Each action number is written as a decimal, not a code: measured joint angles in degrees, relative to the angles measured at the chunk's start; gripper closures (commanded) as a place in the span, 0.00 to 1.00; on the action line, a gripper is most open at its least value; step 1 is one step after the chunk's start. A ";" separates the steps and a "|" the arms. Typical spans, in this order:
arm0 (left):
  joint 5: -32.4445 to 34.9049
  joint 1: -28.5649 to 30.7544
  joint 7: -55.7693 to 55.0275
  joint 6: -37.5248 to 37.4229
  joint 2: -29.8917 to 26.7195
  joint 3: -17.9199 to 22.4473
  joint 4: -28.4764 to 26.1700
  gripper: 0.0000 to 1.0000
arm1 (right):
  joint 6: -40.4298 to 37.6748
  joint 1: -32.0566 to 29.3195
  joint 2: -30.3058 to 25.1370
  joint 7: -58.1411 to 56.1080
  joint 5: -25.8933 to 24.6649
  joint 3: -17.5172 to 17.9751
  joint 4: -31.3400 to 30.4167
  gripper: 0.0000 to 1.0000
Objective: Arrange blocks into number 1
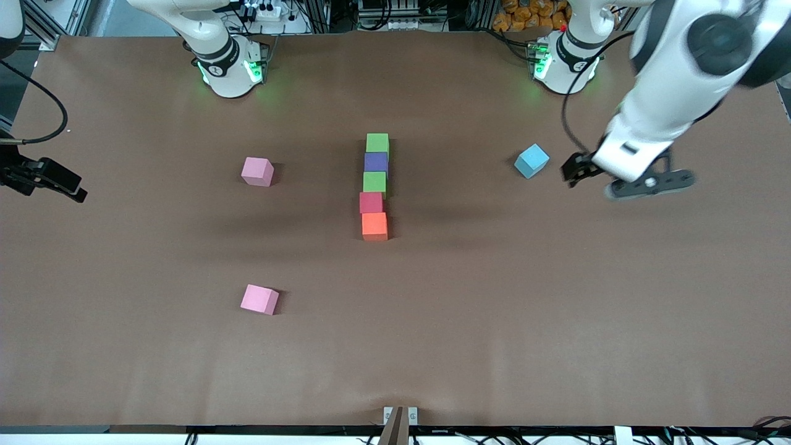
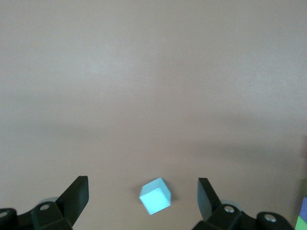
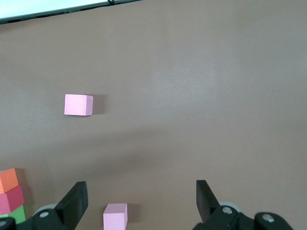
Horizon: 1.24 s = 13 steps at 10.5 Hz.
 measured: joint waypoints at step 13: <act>-2.82 1.45 13.51 -19.26 -2.11 2.88 16.28 0.00 | -0.13 -0.37 0.02 -0.38 0.02 -0.09 0.02 0.00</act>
